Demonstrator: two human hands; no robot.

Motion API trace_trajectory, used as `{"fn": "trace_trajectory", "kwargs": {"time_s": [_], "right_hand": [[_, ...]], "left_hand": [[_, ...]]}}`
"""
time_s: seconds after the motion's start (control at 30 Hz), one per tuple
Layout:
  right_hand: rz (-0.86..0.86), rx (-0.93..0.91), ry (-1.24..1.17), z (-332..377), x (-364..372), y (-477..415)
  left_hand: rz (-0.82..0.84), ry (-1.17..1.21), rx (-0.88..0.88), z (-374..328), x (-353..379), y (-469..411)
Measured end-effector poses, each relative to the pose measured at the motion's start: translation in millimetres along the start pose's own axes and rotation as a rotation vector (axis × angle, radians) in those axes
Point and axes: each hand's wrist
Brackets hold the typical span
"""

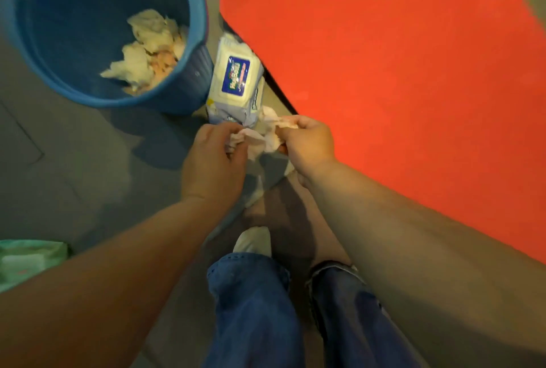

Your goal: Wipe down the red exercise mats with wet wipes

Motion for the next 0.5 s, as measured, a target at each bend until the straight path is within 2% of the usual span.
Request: {"fn": "trace_trajectory", "kwargs": {"time_s": [0.13, 0.23, 0.3, 0.4, 0.5], "right_hand": [[0.067, -0.045, -0.155, 71.1, 34.8, 29.3], [0.115, -0.112, -0.154, 110.4, 71.2, 43.3], [0.207, -0.112, -0.093, 128.0, 93.4, 50.9], [0.337, 0.032, -0.111, 139.8, 116.8, 54.2], [0.264, 0.005, -0.081, 146.5, 118.5, 47.0]], "left_hand": [[-0.233, 0.078, 0.039, -19.7, -75.0, -10.4], [-0.366, 0.068, -0.049, -14.7, -123.1, -35.0], [-0.344, 0.031, -0.142, -3.2, -147.6, -54.2], [-0.202, -0.076, -0.244, 16.7, -167.6, -73.1], [-0.156, -0.113, -0.283, 26.6, -174.6, -80.4]]}}
Point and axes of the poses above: each hand's wrist, its own y-axis away from the middle knuckle, its own x-axis out of the palm, z = x × y, and after that the axes turned 15 degrees about -y, right-handed
